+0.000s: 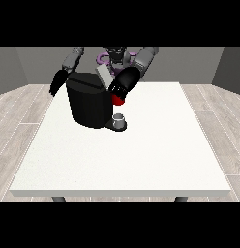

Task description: Insert the coffee pod into the coffee machine and close the lid

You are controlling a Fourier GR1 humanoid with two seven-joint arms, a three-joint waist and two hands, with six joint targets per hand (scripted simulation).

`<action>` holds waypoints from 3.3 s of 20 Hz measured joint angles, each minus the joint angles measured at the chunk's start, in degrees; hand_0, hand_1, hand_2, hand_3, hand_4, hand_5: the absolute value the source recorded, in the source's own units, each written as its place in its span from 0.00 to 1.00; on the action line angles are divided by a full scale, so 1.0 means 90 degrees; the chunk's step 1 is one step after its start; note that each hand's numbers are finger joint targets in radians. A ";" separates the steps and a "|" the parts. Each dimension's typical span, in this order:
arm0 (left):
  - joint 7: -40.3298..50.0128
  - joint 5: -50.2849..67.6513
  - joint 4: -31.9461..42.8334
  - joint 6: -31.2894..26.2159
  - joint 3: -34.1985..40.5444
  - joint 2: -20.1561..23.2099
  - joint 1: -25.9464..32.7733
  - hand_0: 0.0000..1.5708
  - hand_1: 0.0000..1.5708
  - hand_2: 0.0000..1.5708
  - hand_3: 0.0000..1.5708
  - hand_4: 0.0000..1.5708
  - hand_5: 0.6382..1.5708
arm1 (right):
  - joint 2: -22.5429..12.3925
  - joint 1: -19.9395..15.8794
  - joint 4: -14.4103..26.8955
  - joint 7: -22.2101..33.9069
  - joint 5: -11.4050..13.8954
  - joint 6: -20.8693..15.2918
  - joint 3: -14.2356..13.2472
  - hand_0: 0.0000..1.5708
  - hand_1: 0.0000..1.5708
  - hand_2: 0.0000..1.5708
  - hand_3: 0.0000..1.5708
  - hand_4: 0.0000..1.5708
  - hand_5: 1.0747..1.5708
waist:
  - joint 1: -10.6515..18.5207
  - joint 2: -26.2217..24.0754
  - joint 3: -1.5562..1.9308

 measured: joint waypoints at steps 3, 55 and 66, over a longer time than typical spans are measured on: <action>-0.0080 -0.0043 -0.0042 0.0014 -0.0022 0.0036 -0.0086 0.81 0.81 0.79 0.62 0.00 1.00 | 0.0043 -0.0031 0.0071 -0.0088 0.0018 -0.0041 0.0008 0.00 0.00 0.00 0.00 0.09 1.00 | 0.0034 0.0107 0.0001; -0.0659 0.2594 -0.0359 -0.0187 0.1630 -0.2895 0.4066 0.00 0.00 0.00 0.00 0.25 1.00 | -0.0143 0.2263 0.1251 -0.0653 -0.0370 0.0082 -0.0703 0.00 0.00 0.00 0.00 0.00 1.00 | 0.2569 -0.3802 -0.0002; -0.0365 0.3117 -0.0777 -0.0291 0.1563 -0.3045 0.5062 0.00 0.00 0.00 0.00 0.25 1.00 | -0.0307 0.1665 0.0243 -0.0161 -0.0591 0.1055 -0.0170 0.00 0.00 0.00 0.00 0.15 1.00 | 0.2834 -0.4377 0.0000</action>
